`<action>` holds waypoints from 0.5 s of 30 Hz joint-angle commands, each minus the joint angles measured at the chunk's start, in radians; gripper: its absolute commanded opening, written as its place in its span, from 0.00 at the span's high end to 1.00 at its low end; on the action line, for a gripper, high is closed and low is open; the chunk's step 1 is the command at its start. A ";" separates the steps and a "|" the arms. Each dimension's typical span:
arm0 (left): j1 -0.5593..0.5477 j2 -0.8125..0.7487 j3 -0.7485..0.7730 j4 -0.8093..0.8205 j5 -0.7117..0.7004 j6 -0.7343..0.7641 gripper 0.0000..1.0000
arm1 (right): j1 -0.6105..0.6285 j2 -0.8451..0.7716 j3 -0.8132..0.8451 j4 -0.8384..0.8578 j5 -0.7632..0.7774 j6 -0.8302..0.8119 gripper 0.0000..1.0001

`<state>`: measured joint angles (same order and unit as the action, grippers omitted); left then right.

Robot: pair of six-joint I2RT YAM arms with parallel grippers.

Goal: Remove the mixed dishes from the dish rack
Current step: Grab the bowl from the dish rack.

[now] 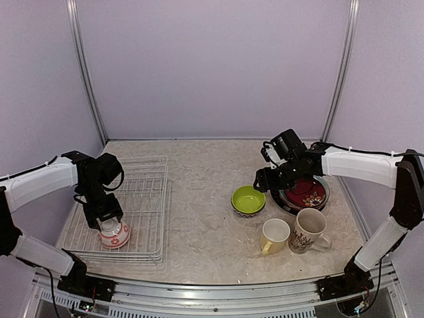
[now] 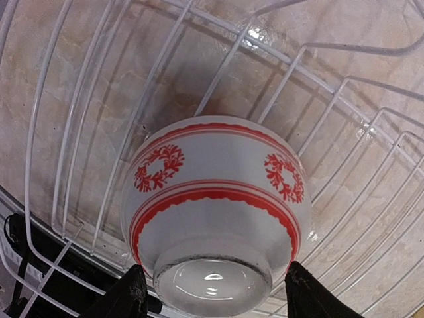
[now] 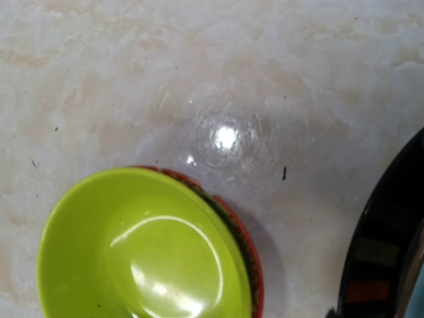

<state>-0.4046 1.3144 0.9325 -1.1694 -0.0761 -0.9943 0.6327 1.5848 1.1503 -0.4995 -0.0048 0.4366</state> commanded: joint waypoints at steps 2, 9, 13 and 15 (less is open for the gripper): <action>-0.001 0.039 0.014 -0.009 0.010 0.007 0.33 | 0.005 -0.026 -0.019 0.013 -0.019 0.008 0.30; -0.034 0.122 0.053 -0.042 -0.027 -0.011 0.37 | 0.005 -0.026 -0.033 0.032 -0.024 0.013 0.30; -0.044 0.140 0.063 -0.037 -0.036 -0.008 0.45 | 0.005 -0.022 -0.042 0.041 -0.032 0.017 0.30; -0.046 0.145 0.070 -0.033 -0.033 -0.002 0.51 | 0.006 -0.018 -0.039 0.037 -0.031 0.016 0.30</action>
<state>-0.4423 1.4227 1.0031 -1.2057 -0.0864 -0.9993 0.6331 1.5799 1.1210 -0.4759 -0.0261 0.4431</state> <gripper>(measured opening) 0.543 0.701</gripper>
